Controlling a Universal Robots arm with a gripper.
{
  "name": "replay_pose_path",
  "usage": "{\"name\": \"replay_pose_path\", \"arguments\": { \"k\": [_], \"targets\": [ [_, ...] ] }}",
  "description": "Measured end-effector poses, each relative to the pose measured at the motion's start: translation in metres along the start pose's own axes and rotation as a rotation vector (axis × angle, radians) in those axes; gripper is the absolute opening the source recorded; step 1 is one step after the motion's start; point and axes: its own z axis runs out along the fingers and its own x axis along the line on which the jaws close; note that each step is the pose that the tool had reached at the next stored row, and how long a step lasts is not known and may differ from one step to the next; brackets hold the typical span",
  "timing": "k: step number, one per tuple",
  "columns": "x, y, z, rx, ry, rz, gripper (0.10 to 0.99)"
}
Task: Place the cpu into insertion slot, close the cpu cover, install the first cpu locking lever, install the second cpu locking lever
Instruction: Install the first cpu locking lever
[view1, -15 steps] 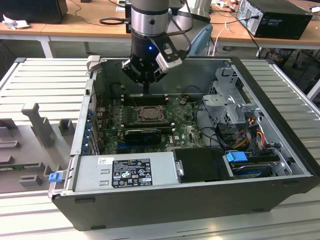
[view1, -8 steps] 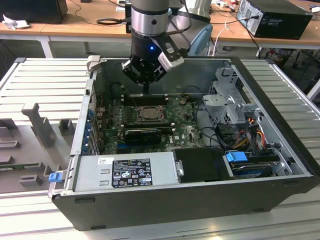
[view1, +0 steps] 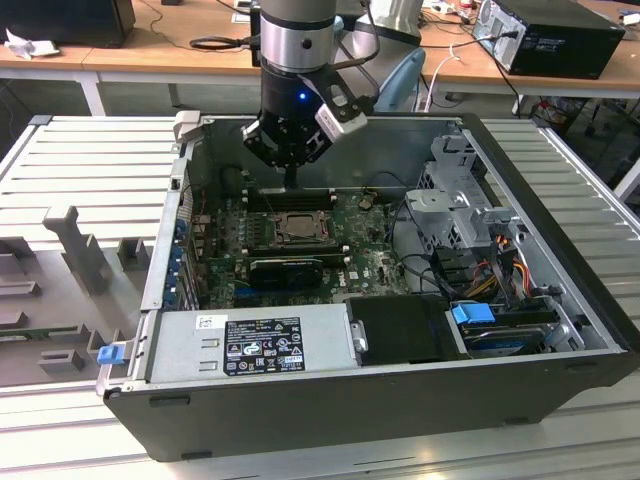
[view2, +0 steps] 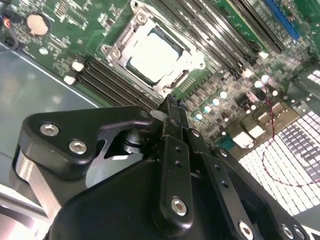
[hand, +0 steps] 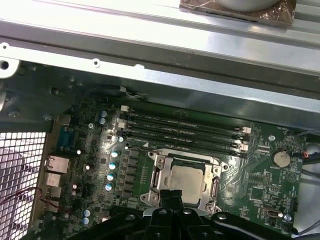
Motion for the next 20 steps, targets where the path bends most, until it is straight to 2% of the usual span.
{"name": "replay_pose_path", "arguments": {
  "k": [5, 10, 15, 20],
  "targets": [
    [0.0116, 0.0020, 0.0008, -0.001, -0.0068, 0.000, 0.106],
    [0.0186, 0.0032, 0.0011, -0.001, -0.0159, -0.001, 0.106],
    [0.0263, 0.0044, 0.0039, -0.002, -0.0197, 0.003, 0.106],
    [0.0275, 0.0044, 0.0106, -0.002, -0.0226, 0.065, 0.106]
  ]
}}
